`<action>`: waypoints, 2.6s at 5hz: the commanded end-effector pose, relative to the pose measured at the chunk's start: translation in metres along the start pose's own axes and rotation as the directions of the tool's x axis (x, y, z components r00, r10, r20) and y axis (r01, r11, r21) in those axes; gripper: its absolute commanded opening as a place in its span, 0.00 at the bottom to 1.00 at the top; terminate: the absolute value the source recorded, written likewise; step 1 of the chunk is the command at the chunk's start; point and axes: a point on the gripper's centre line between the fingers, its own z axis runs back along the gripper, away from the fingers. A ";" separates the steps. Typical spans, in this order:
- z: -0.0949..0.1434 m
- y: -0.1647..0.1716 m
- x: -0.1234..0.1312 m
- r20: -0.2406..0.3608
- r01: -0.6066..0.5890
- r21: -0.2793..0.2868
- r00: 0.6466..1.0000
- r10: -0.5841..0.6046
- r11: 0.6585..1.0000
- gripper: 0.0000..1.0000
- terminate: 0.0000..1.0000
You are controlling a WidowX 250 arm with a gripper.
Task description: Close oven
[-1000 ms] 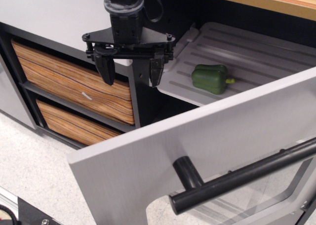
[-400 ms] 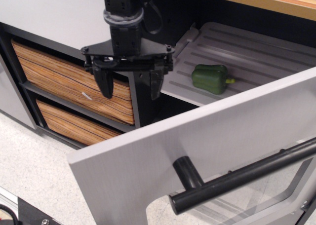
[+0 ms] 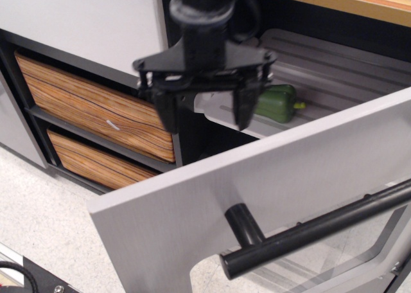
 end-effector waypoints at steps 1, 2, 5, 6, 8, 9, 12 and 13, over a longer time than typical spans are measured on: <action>0.056 -0.026 -0.017 -0.009 -0.098 -0.030 0.995 0.098 0.995 1.00 0.00; 0.075 -0.032 -0.024 -0.072 -0.118 -0.019 0.991 0.117 0.993 1.00 0.00; 0.105 -0.039 -0.055 -0.239 -0.143 -0.044 0.963 0.128 0.989 1.00 0.00; 0.099 -0.039 -0.074 -0.279 -0.110 -0.046 0.956 0.093 0.993 1.00 0.00; 0.076 -0.040 -0.101 -0.368 -0.096 -0.029 0.926 0.079 0.995 1.00 0.00; 0.063 -0.041 -0.099 -0.324 -0.113 -0.006 0.940 0.105 0.994 1.00 0.00; 0.074 -0.043 -0.042 -0.196 -0.206 -0.030 0.961 0.196 0.978 1.00 0.00; 0.078 -0.037 -0.042 -0.206 -0.124 -0.077 0.973 0.106 0.989 1.00 0.00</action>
